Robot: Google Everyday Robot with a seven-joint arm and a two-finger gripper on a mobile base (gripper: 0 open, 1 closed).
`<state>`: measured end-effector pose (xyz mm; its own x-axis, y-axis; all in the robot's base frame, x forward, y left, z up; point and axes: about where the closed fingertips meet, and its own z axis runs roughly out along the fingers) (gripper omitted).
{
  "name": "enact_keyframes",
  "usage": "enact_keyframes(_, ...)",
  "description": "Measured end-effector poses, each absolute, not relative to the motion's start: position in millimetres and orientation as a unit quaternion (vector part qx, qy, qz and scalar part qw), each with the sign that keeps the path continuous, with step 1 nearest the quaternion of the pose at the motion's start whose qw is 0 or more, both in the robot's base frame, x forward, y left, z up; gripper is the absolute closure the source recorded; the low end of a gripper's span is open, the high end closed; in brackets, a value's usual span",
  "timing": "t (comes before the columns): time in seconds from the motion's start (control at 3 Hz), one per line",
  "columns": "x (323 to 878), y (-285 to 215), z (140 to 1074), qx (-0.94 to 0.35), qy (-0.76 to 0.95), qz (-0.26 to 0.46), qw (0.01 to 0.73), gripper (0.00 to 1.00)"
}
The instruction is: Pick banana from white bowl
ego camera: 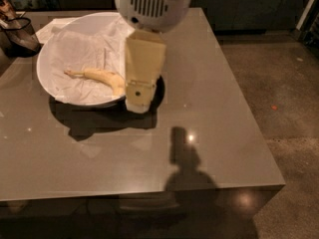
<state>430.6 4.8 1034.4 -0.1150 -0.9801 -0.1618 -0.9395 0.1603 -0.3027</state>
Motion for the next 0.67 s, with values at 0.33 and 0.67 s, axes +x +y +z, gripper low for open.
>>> enact_keyframes(0.33,462,45,1026,-0.673,0.720,-0.067,0.156,0.00)
enact_keyframes(0.67,460,59,1033,-0.678,0.709,-0.062,0.183,0.00)
